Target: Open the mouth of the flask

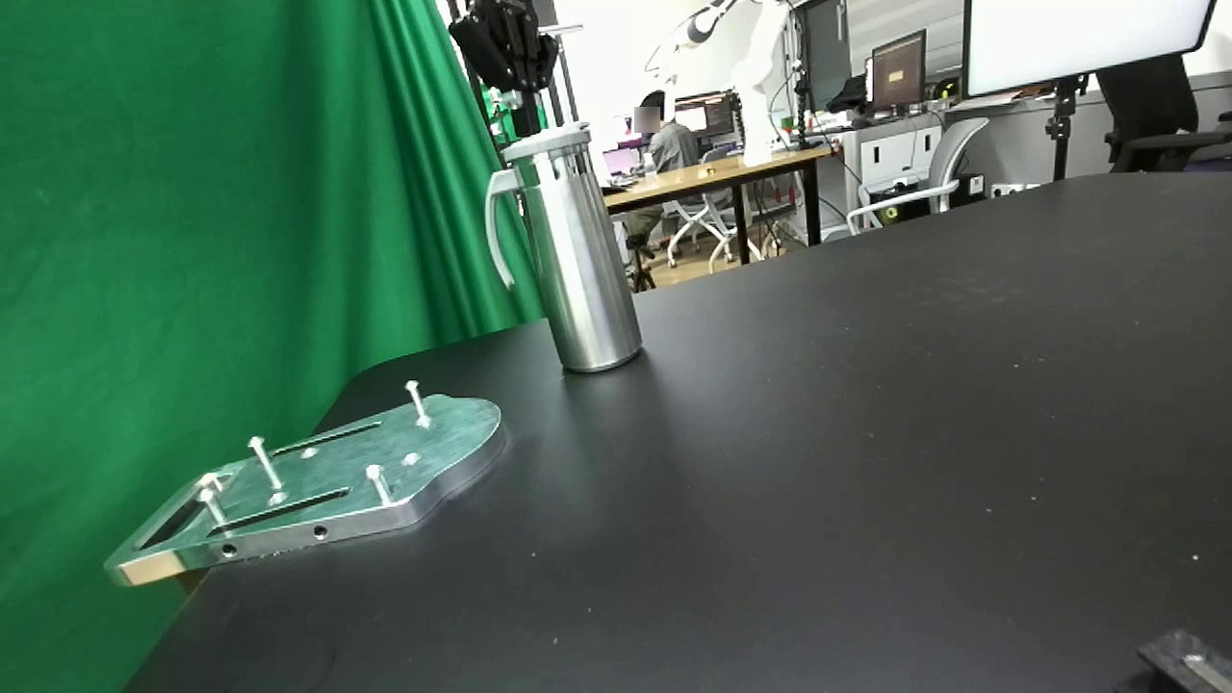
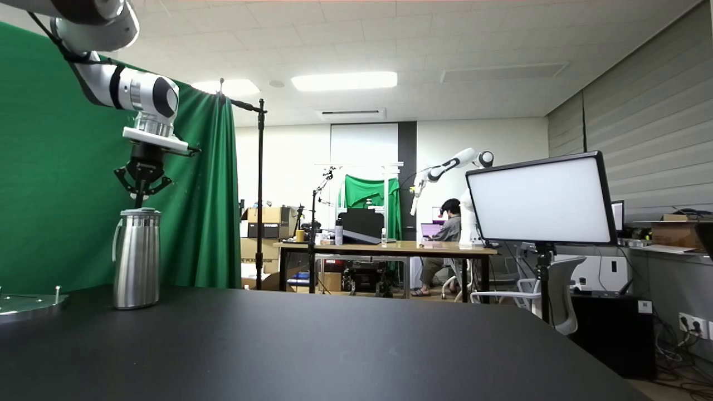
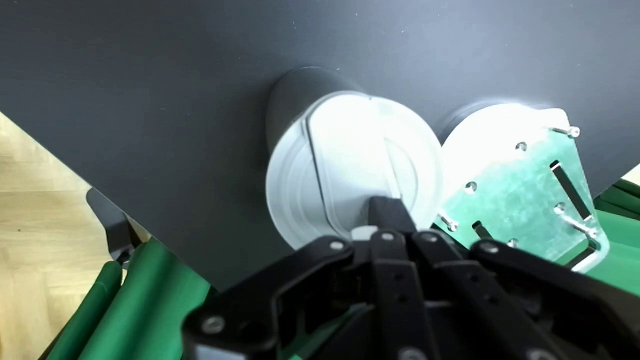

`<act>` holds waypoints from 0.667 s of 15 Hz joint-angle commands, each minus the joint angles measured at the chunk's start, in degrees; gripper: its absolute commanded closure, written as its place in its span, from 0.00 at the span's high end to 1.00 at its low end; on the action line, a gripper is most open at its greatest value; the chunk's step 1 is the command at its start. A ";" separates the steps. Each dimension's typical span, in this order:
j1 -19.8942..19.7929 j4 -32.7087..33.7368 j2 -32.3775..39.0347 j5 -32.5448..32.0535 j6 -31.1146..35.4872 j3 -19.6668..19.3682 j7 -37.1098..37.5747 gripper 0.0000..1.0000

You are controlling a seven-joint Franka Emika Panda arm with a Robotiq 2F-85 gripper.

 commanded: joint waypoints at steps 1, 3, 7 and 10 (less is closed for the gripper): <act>0.19 3.37 2.05 0.06 -0.15 0.16 -1.10 0.00; 0.22 3.82 2.49 0.05 -0.79 0.09 -1.37 0.00; 0.49 6.57 4.88 0.35 -5.43 -0.49 -1.53 0.00; 0.73 9.62 6.48 0.54 -7.85 -0.70 -1.44 0.00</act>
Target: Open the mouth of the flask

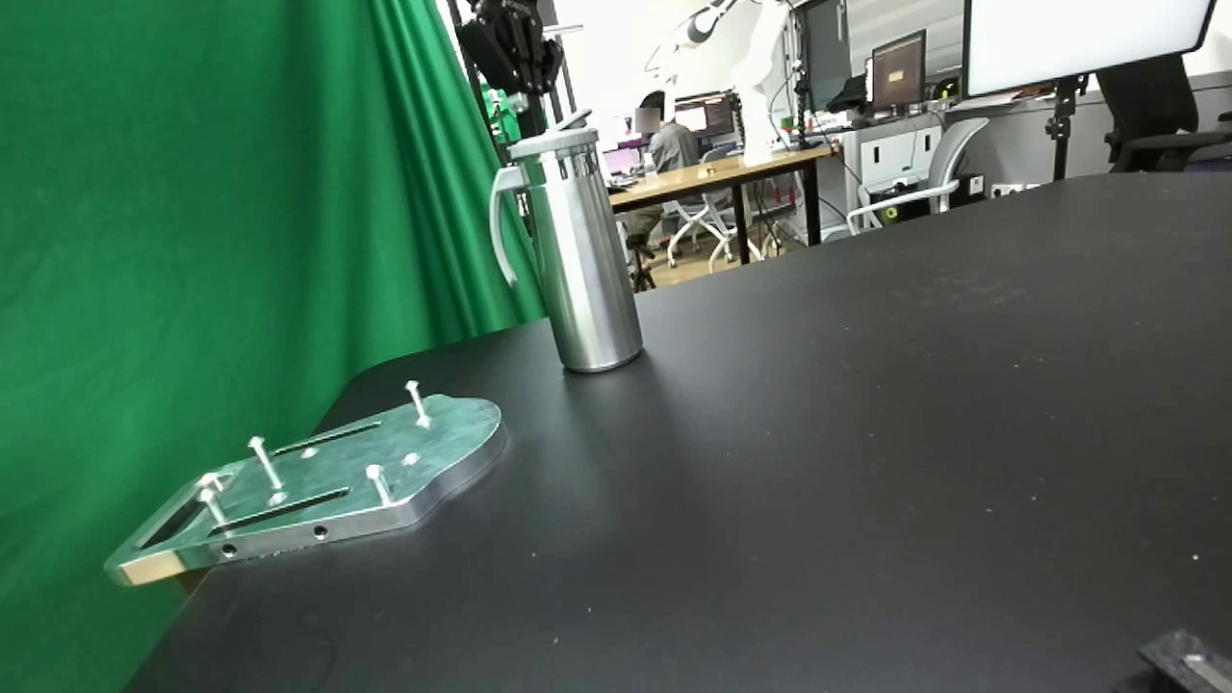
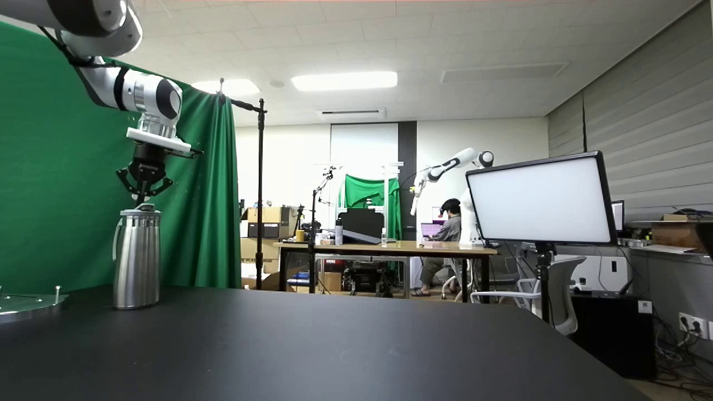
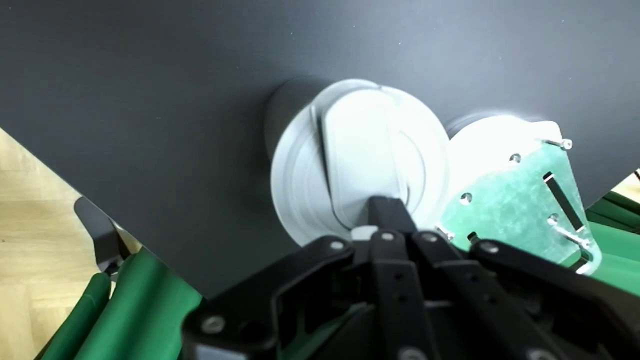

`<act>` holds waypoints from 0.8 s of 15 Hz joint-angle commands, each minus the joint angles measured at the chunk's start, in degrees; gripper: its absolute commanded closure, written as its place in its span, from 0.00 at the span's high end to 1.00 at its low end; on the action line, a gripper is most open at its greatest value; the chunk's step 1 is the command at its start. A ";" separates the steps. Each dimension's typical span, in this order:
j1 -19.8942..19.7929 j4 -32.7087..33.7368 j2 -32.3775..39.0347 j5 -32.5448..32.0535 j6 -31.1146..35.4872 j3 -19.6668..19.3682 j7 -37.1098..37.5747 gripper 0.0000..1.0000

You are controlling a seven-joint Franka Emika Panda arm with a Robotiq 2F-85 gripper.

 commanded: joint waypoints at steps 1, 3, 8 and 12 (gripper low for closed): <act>0.75 6.34 4.44 0.46 -4.70 -0.70 -0.24 0.00; 0.52 7.11 4.75 0.39 -5.20 -0.16 -0.24 0.00; 0.78 8.80 3.65 0.39 -4.20 -0.11 0.14 0.00; 0.76 9.18 1.19 -0.02 -4.42 -0.44 0.93 0.00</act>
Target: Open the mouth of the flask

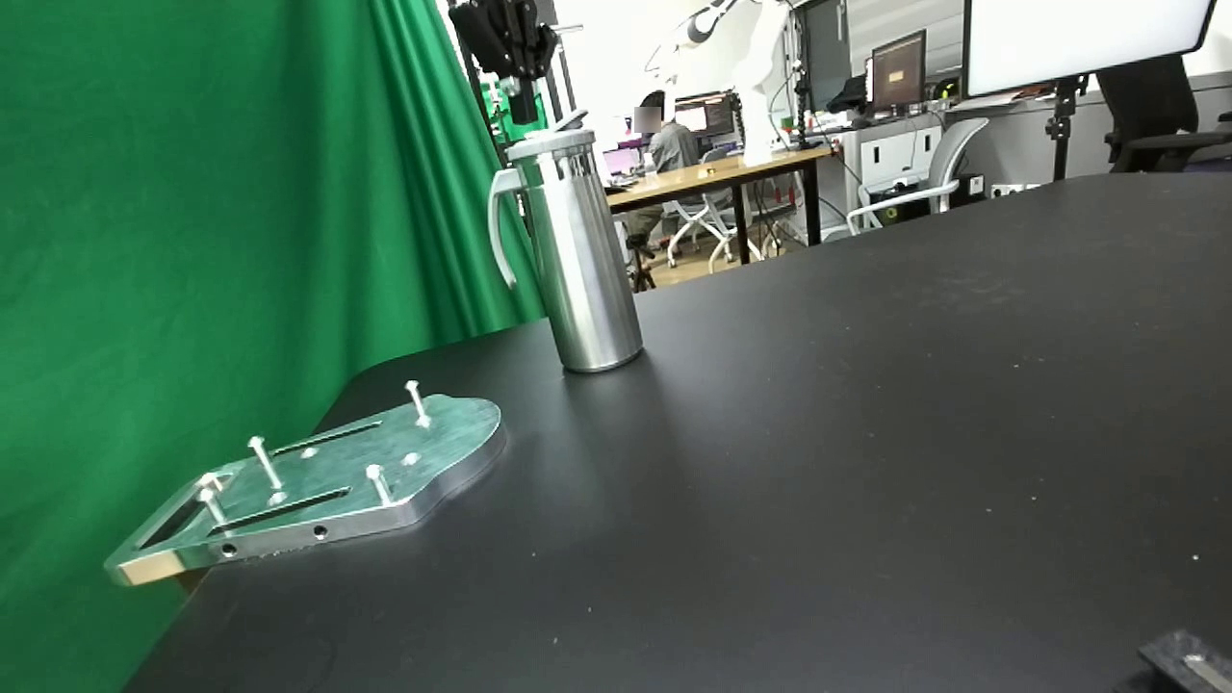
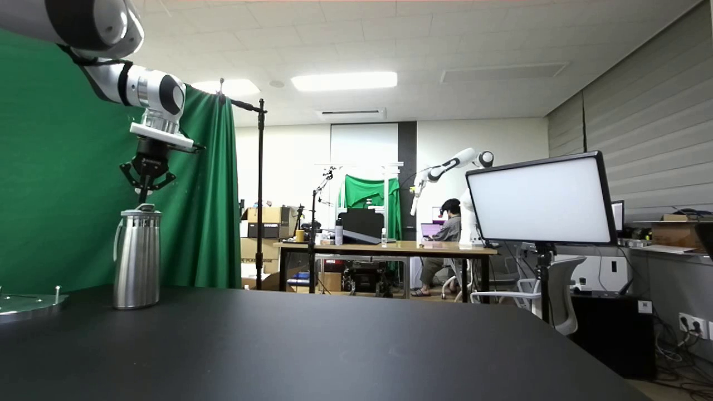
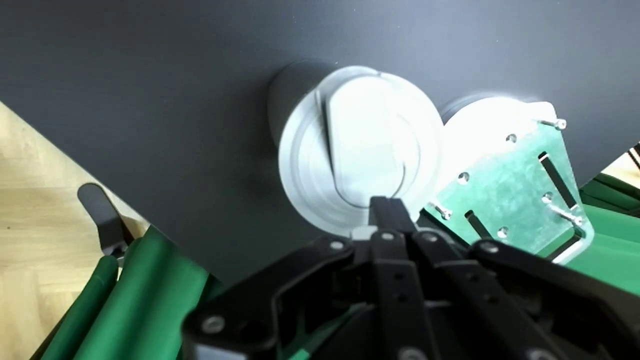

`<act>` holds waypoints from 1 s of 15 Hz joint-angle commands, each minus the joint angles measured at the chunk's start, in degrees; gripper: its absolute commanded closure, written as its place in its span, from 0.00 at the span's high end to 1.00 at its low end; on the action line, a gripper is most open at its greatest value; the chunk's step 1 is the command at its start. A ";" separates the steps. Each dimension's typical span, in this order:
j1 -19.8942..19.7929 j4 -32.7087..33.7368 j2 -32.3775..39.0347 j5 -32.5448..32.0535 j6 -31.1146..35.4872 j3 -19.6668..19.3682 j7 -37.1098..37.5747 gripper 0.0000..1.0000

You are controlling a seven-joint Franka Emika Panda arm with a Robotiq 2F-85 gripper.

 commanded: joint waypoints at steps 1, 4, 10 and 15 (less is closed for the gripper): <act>0.26 2.06 -1.95 -0.57 -1.55 -0.51 1.08 0.00; -0.10 0.73 -4.05 -1.13 -1.65 -1.09 1.27 0.26; -2.52 -3.28 -8.49 -0.55 -1.08 -1.25 1.41 0.60; -4.47 -8.34 -13.65 -0.67 -0.16 -1.70 3.11 0.93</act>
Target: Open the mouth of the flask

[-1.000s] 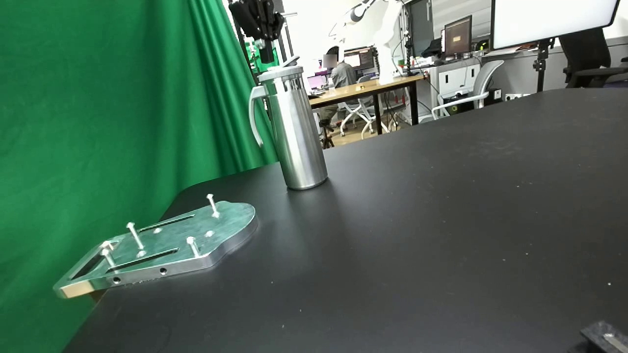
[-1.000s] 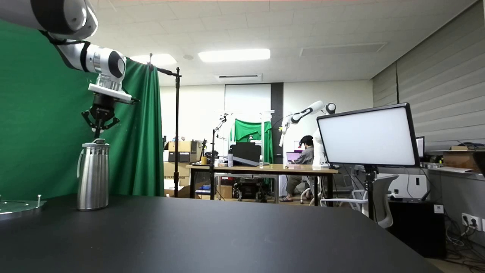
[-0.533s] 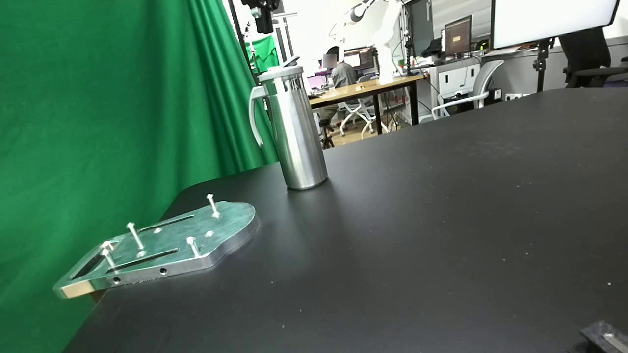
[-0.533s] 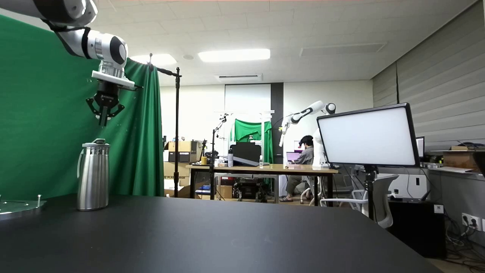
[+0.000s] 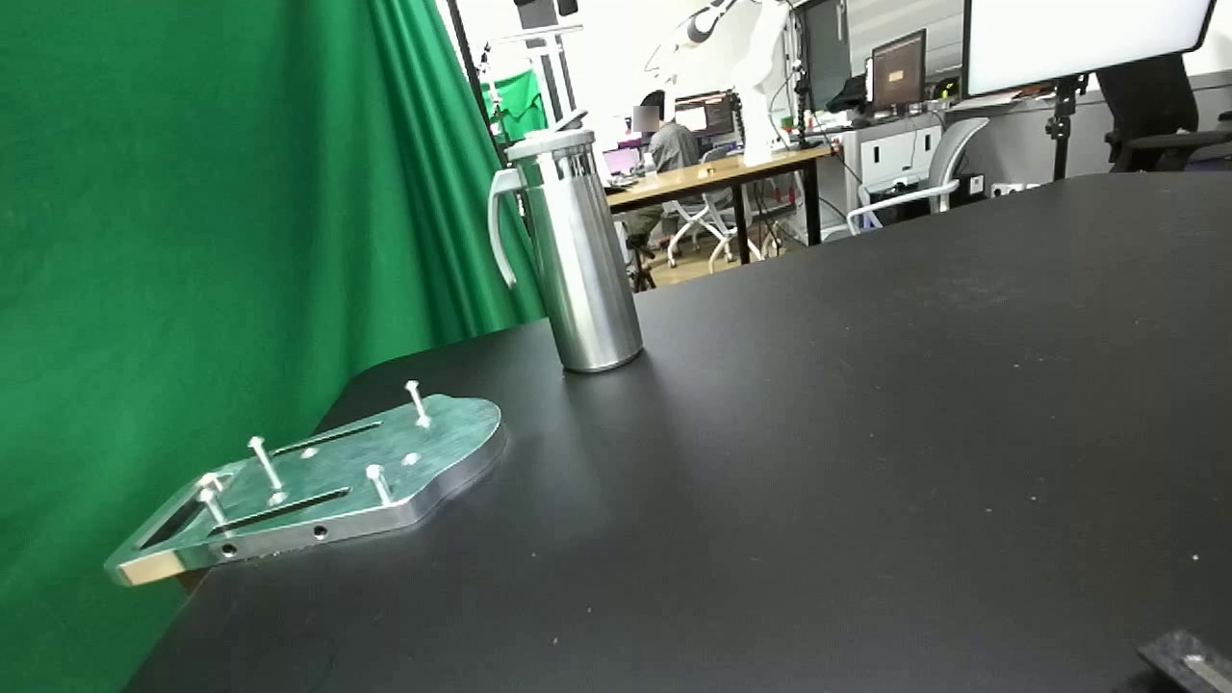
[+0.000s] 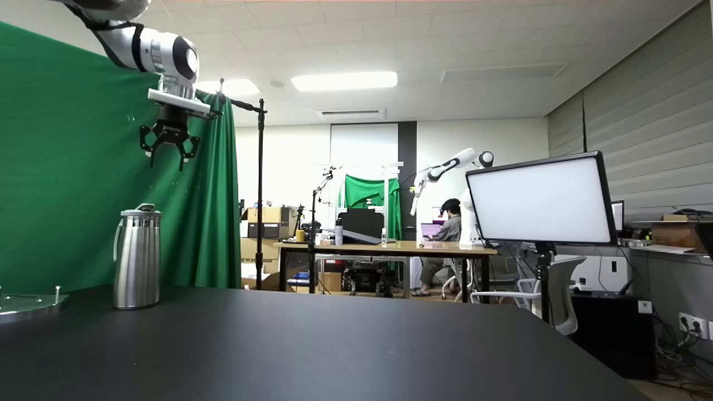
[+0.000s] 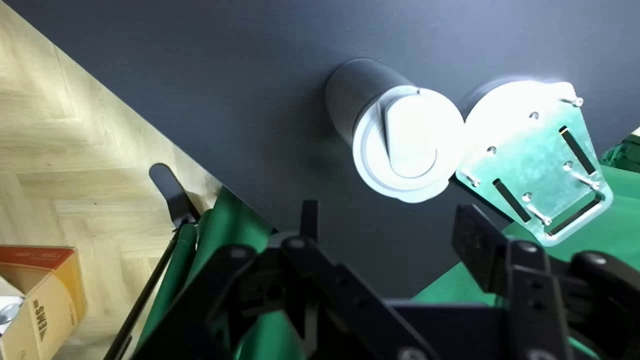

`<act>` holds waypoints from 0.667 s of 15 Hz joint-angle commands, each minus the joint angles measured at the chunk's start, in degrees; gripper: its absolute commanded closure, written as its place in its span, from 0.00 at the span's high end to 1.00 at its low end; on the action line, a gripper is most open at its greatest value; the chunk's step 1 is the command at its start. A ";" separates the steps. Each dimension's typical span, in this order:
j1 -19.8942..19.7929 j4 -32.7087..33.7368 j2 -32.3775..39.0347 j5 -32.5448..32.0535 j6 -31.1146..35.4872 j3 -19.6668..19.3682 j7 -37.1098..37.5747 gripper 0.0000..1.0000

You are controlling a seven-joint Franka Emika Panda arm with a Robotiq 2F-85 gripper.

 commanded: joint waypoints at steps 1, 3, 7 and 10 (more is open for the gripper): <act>-1.49 -7.58 -6.44 0.02 1.05 -0.82 3.36 0.98; -2.15 -10.42 -8.63 0.23 1.41 -0.97 4.07 1.00; -2.27 -8.57 -7.35 0.18 0.28 -0.66 2.14 1.00; -2.43 -10.38 -8.62 0.20 0.30 -0.66 2.39 1.00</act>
